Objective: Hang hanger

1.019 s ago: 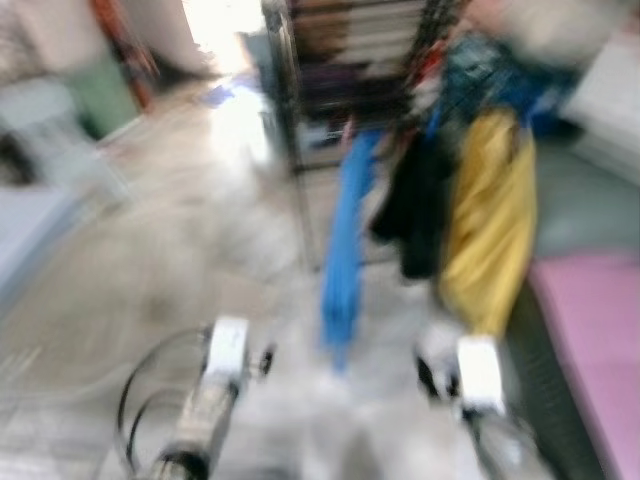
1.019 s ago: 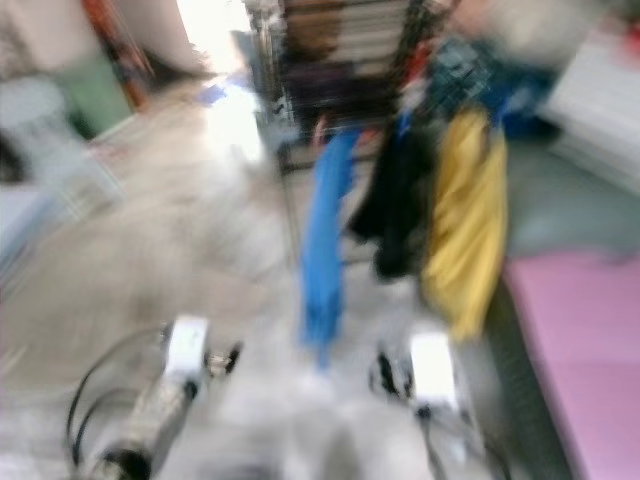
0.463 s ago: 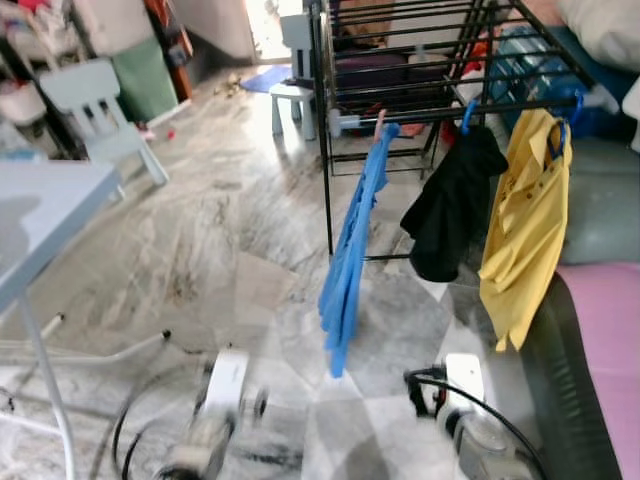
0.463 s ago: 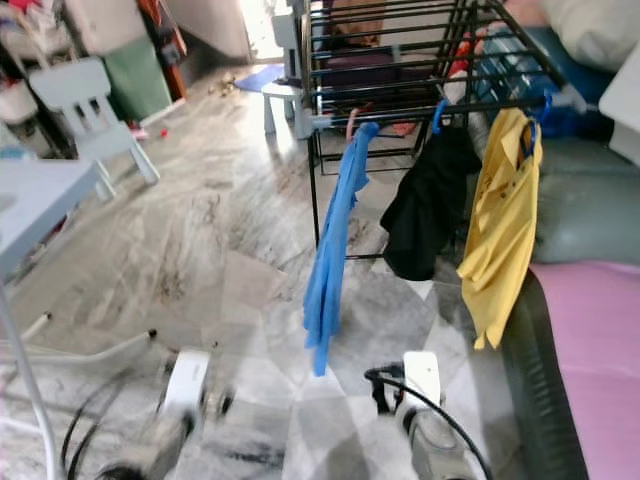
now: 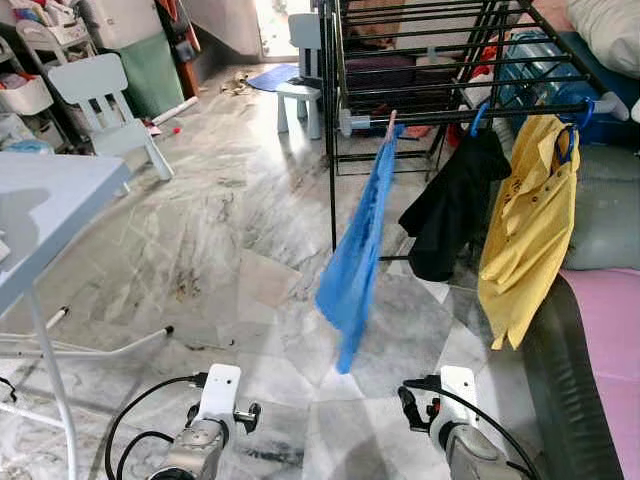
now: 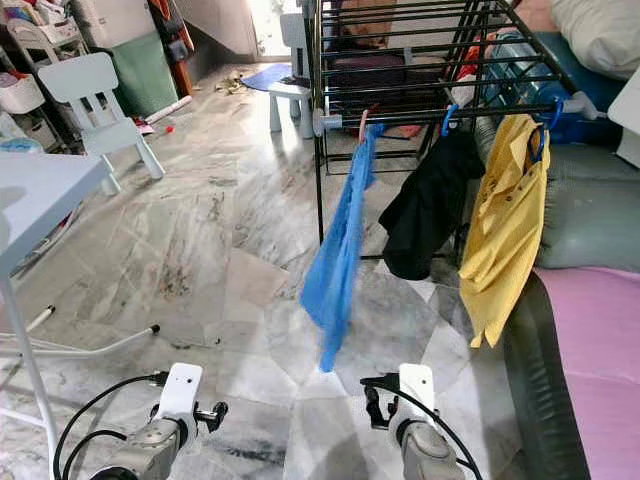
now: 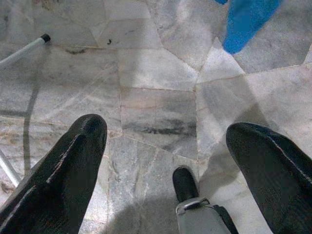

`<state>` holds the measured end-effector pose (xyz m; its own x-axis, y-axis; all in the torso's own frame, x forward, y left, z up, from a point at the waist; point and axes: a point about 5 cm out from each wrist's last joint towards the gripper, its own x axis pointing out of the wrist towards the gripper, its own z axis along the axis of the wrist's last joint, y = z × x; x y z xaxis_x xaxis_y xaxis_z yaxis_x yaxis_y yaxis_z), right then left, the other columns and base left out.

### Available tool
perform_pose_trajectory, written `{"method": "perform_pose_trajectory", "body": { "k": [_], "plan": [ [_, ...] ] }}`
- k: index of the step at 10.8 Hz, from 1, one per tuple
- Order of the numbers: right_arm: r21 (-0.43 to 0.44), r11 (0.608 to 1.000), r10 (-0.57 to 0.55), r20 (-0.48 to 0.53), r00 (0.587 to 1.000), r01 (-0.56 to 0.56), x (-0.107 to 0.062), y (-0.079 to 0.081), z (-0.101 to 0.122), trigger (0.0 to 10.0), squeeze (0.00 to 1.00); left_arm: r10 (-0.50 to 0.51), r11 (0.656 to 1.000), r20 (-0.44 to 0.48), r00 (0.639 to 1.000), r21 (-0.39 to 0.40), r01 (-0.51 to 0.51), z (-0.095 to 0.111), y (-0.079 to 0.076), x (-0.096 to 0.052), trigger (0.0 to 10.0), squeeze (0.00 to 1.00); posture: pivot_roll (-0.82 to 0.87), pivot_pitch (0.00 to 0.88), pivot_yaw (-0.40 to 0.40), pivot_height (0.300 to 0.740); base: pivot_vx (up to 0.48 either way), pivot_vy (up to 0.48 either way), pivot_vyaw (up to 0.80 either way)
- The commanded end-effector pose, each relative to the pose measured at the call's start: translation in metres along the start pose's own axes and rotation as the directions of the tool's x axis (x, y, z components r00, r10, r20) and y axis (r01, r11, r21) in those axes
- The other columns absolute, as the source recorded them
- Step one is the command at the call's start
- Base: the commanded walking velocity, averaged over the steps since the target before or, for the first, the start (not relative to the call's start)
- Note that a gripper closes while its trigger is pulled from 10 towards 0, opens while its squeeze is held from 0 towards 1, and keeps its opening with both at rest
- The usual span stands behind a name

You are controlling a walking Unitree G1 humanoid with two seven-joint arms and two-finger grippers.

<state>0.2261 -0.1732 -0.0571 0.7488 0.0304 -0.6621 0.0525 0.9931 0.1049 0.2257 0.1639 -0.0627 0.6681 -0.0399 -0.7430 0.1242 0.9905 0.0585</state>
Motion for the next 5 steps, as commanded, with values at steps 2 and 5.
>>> {"method": "perform_pose_trajectory", "body": {
  "k": [2,5],
  "plan": [
    [0.004,1.000,-0.001,-0.004,1.000,0.001,0.0011,0.0021,0.0015,10.0,0.00,0.012,1.000,0.007,1.000,-0.002,-0.012,0.0032,0.0035,0.0003,10.0,0.00,-0.10,0.000,0.074,0.740,0.000,0.000,0.00],
    [0.004,1.000,-0.001,-0.004,1.000,0.001,0.0011,0.0021,0.0015,10.0,0.00,0.012,1.000,0.007,1.000,-0.002,-0.012,0.0032,0.0035,0.0003,10.0,0.00,-0.10,0.000,0.074,0.740,0.000,0.000,0.00]
  ]
}}
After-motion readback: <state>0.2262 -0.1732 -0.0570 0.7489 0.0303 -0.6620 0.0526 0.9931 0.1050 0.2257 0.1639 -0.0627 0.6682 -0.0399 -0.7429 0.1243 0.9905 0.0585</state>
